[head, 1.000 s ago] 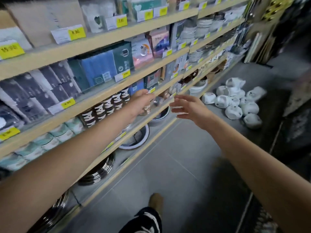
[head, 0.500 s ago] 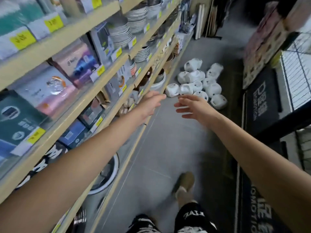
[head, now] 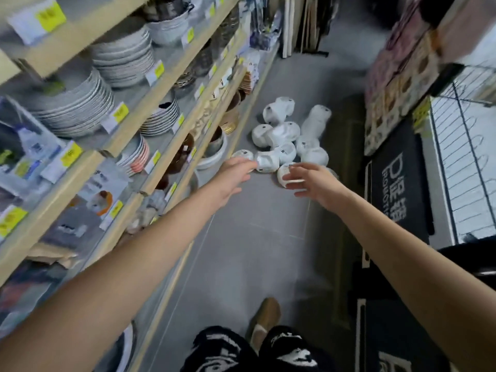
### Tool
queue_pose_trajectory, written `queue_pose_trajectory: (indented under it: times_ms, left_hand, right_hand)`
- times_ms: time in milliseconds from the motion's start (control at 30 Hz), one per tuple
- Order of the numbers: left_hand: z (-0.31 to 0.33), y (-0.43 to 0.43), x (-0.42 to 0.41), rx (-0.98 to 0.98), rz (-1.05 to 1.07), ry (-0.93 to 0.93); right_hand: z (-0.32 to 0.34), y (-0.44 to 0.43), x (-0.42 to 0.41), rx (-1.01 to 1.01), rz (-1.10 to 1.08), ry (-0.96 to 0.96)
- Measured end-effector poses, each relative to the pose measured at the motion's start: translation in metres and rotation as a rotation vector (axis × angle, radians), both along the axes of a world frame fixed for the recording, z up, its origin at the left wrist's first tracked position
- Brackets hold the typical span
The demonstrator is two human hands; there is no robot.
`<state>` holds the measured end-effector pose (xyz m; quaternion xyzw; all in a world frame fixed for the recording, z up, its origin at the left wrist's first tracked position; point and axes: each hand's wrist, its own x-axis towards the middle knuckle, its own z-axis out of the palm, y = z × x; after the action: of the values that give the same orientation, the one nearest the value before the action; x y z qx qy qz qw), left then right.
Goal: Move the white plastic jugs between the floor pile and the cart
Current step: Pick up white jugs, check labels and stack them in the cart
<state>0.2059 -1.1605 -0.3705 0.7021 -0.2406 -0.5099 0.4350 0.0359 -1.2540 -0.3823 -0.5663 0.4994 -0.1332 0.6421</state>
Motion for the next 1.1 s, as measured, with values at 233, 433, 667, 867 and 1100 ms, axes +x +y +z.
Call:
queue_pose_trajectory:
  times_ms: [233,433,667,867,1100]
  left_hand:
    - [-0.011,-0.102,0.03,0.049,-0.008,0.032]
    - [-0.04,-0.208,0.082,0.085,-0.027,0.041]
    - [-0.09,-0.367,0.16,0.191,-0.044,0.089]
    - [-0.132,-0.473,0.198,0.304,-0.066,0.125]
    - [-0.215,-0.544,0.218,0.429,-0.027,0.114]
  right_hand:
    - [-0.012,-0.107,0.033,0.066,-0.034,-0.012]
    - [-0.041,-0.209,0.077,0.102,-0.065,0.032]
    - [-0.088,-0.358,0.154,0.137,-0.122,0.112]
    - [-0.129,-0.455,0.209,0.242,-0.229,0.143]
    - [-0.21,-0.532,0.247,0.377,-0.255,0.191]
